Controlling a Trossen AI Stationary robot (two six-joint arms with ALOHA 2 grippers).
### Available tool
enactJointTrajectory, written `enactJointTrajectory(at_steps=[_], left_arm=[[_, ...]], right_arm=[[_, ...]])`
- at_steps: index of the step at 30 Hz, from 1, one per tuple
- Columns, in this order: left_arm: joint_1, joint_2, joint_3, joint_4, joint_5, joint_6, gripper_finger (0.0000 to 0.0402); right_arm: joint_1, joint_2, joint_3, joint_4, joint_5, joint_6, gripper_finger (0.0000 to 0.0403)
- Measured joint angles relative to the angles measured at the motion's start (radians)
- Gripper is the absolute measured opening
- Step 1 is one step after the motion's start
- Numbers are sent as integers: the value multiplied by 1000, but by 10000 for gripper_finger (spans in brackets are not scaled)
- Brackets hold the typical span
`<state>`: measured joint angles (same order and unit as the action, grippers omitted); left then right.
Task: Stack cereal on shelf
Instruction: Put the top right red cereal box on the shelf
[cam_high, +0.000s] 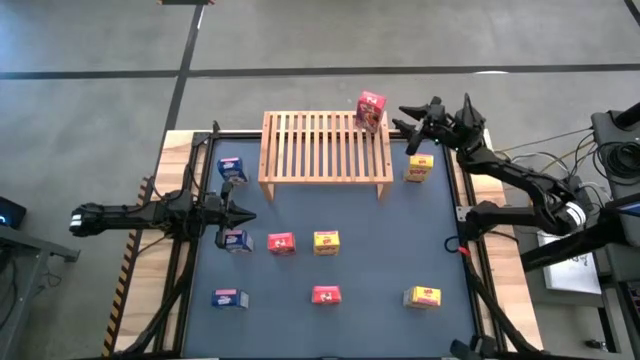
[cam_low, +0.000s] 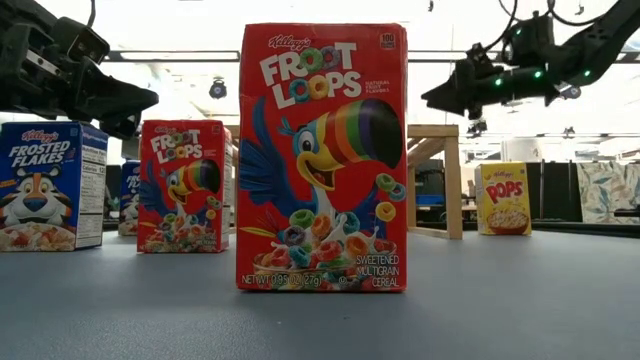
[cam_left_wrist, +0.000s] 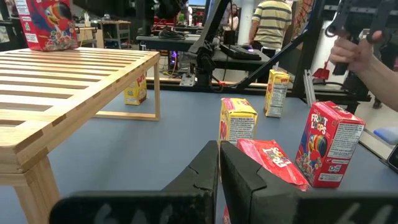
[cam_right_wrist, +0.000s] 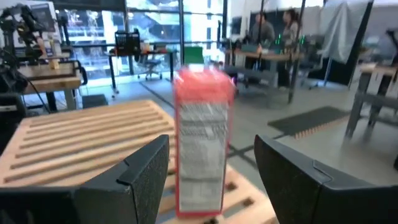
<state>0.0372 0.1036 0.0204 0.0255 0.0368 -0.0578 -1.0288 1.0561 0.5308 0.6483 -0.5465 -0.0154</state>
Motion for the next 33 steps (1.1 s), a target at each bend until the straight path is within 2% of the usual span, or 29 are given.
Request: enactJointTrajectory(at_steps=[18,24,33], left_arm=[[0,0,0,0,0,0,0],[0,0,0,0,0,0,0],[0,0,0,0,0,0,0]], right_arm=[[37,305,70,157,-3,49,226],[43,327,71,183,-3,49,226],[64,292,71,179,-3,68,226]])
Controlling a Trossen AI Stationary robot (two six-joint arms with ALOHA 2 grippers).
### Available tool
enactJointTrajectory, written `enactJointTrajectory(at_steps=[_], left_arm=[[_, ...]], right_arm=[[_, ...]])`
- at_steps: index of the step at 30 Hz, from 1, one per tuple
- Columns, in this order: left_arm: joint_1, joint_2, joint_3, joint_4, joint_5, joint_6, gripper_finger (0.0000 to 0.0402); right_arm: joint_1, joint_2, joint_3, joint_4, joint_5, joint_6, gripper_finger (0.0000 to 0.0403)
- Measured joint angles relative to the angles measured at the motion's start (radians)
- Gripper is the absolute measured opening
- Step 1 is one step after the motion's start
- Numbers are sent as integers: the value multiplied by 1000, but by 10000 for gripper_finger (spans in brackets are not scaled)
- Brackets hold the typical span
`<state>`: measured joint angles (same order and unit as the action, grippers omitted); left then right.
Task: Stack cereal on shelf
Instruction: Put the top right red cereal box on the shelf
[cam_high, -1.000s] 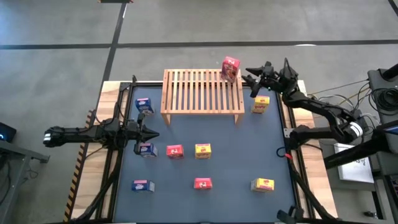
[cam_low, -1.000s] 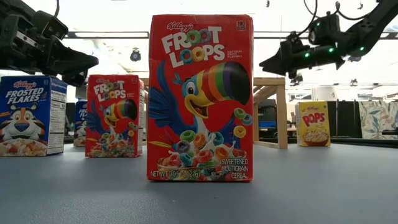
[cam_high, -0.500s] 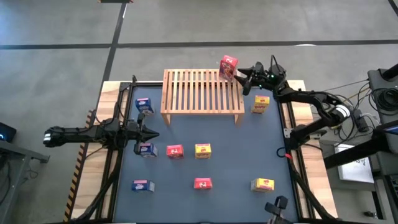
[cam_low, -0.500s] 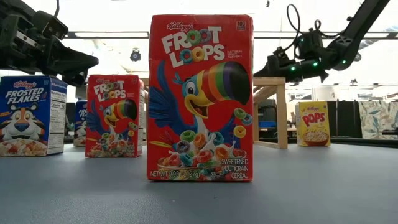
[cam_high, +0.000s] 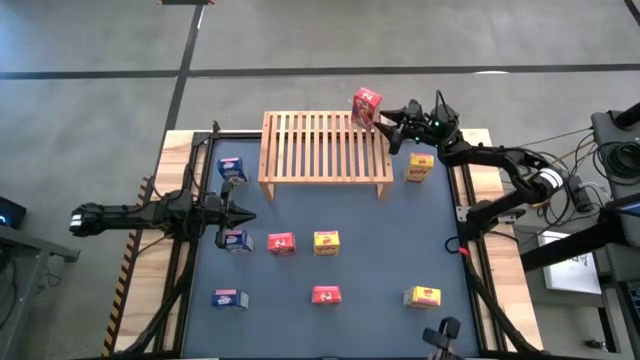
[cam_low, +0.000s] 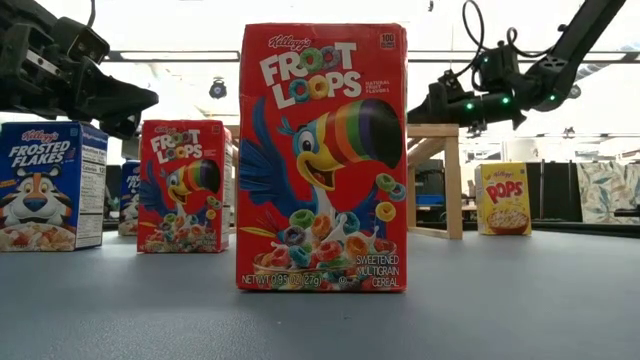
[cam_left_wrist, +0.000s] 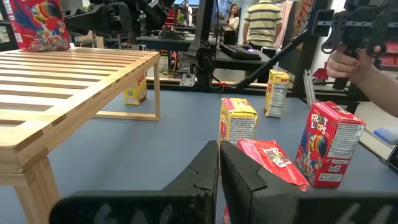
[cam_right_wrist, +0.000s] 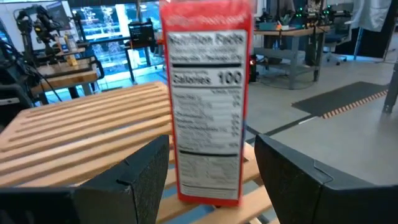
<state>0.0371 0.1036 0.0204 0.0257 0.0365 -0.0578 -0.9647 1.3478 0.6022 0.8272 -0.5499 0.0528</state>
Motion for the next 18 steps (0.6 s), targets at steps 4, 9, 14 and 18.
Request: enactJointTrajectory(at_steps=[4,9,14,18], left_arm=[[0,0,0,0,0,0,0],[0,0,0,0,0,0,0],[0,0,0,0,0,0,0],[0,0,0,0,0,0,0]], right_arm=[[15,-2,0,-3,4,0,243],[25,-3,0,-3,68,-1,292],[31,-3,0,-3,124,-12,338],[44,-3,0,0,132,-20,353]])
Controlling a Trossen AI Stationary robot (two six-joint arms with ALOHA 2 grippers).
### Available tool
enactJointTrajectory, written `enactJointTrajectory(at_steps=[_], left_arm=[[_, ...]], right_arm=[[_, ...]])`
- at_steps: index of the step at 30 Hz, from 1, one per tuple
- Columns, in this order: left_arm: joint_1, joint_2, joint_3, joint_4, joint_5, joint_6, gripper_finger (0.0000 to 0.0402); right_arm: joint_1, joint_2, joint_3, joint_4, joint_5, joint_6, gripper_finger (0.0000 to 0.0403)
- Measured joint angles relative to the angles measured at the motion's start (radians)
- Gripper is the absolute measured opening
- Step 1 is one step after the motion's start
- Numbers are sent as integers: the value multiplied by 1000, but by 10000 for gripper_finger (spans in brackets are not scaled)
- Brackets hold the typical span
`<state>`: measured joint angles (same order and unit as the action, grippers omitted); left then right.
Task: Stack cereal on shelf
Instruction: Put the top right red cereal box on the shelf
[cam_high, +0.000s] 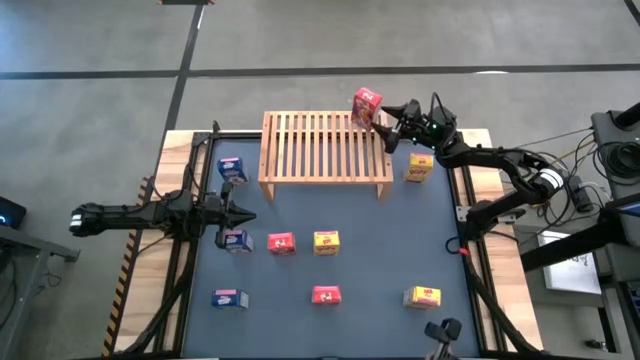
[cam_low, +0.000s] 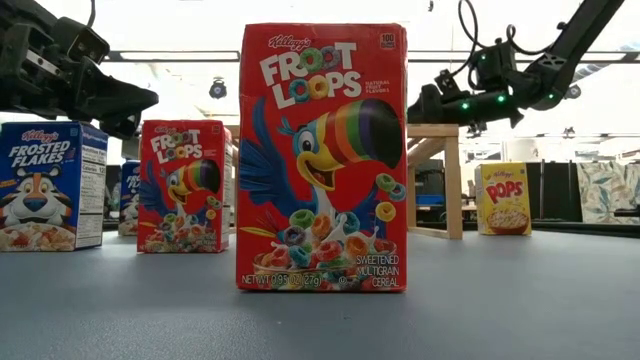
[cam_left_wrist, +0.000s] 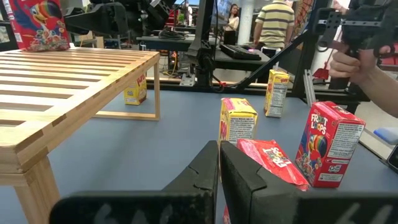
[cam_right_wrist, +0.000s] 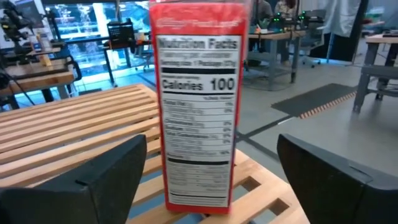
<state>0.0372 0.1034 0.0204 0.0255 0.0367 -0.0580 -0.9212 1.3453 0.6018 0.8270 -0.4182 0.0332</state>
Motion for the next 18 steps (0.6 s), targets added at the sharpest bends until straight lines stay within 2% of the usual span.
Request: enactJointTrajectory(at_steps=[7,12,18], left_arm=[[0,0,0,0,0,0,0],[0,0,0,0,0,0,0],[0,0,0,0,0,0,0]], right_arm=[[18,0,0,1,4,-7,343],[23,0,0,4,56,-19,329],[23,46,7,53,61,-7,327]])
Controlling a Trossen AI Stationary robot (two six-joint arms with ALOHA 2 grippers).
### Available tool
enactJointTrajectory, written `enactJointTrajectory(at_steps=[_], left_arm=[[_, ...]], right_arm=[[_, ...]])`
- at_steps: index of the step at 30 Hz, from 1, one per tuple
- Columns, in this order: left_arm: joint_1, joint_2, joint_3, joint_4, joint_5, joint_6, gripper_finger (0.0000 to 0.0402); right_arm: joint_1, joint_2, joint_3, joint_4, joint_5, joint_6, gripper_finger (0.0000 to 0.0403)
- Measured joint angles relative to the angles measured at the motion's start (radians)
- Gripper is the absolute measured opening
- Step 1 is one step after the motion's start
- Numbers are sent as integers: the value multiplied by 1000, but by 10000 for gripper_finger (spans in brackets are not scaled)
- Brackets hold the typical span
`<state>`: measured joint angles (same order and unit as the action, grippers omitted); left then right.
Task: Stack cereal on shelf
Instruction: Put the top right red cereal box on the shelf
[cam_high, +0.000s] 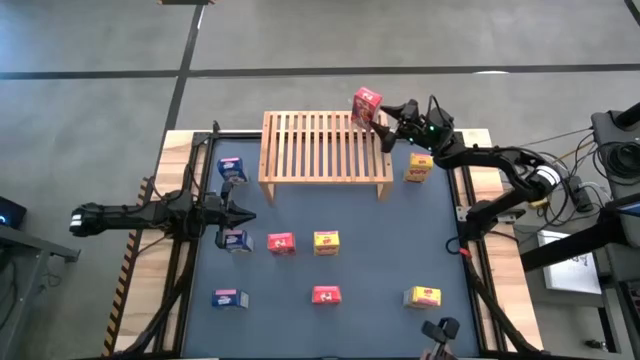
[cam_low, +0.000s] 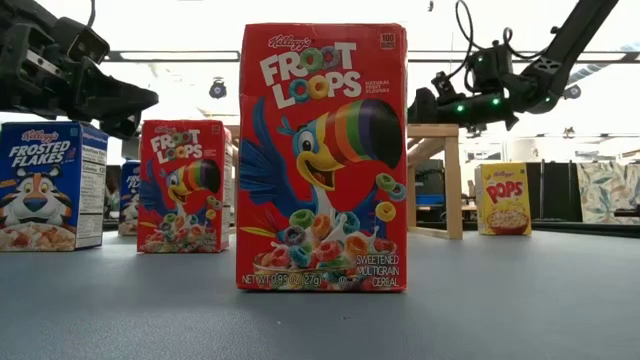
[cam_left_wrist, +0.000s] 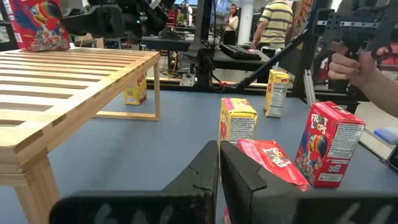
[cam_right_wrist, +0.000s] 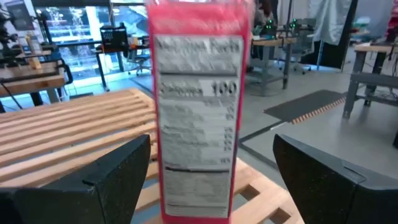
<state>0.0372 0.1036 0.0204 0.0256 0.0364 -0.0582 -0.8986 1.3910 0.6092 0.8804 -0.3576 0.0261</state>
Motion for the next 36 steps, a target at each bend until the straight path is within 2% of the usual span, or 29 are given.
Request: enactJointTrajectory(at_steps=[11,25,36], left_arm=[[0,0,0,0,0,0,0],[0,0,0,0,0,0,0],[0,0,0,0,0,0,0]], right_arm=[[0,134,85,-6,-71,12,326],[0,60,83,-110,-89,-71,326],[0,58,83,-117,-87,-71,326]])
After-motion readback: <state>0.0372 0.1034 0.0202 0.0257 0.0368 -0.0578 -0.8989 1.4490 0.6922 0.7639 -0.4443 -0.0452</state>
